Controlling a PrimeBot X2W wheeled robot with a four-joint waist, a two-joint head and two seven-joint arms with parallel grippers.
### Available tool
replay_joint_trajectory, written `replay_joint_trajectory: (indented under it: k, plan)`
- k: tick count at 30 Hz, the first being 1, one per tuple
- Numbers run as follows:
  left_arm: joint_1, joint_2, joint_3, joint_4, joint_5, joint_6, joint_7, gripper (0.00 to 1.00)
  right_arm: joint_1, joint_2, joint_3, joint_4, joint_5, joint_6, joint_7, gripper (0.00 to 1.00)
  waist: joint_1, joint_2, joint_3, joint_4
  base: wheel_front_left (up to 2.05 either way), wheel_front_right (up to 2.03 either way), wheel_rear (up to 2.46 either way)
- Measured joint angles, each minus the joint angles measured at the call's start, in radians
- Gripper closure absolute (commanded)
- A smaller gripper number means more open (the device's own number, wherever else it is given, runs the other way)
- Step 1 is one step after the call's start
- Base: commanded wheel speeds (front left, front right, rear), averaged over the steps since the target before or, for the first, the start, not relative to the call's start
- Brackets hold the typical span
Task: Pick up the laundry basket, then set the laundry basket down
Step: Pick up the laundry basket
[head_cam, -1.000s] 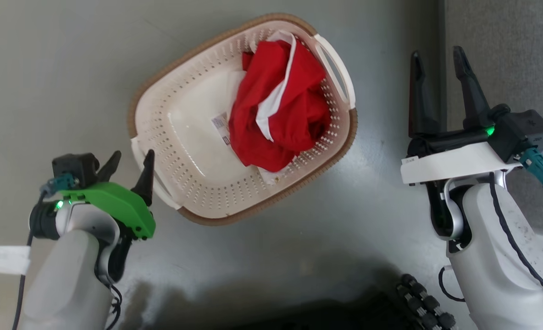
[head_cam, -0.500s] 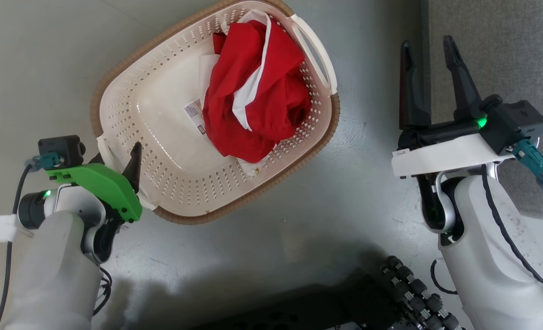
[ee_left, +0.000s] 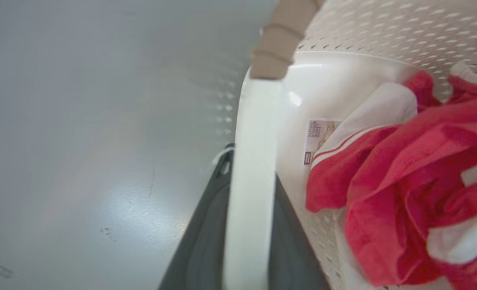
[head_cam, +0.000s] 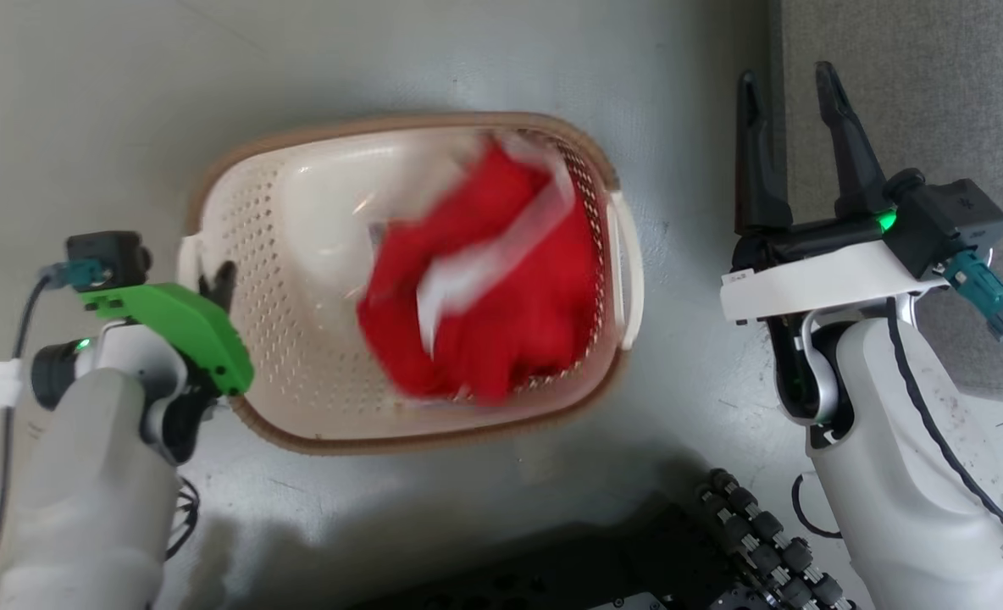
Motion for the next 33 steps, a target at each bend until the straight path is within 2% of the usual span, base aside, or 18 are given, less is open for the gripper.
replay_joint_trajectory:
  k: [3,18,28,33]
  plan:
    - [-0.008,-0.015,-0.008,0.010,0.000,0.000,0.000,1.00,-0.005,0.000,0.000,0.003,0.000,0.000,0.000,0.00,0.0000,0.0000,-0.001,0.001,0.00,0.00,0.00]
    - [-0.061,-0.014,-0.008,0.086,0.000,0.000,-0.022,1.00,-0.007,0.001,-0.004,0.016,0.007,0.000,0.000,0.00,0.0000,0.0000,-0.010,0.011,0.00,0.00,0.00]
    - [-0.108,0.041,-0.022,0.142,0.020,-0.001,-0.019,1.00,-0.007,0.001,-0.004,0.023,0.009,0.000,0.000,0.00,0.0000,0.0000,-0.024,0.010,0.00,0.00,0.00]
    - [-0.131,0.046,-0.030,0.165,0.021,-0.006,-0.003,1.00,-0.007,0.002,-0.002,0.026,0.017,0.002,0.000,0.00,0.0000,0.0000,-0.022,0.002,0.00,0.00,0.00]
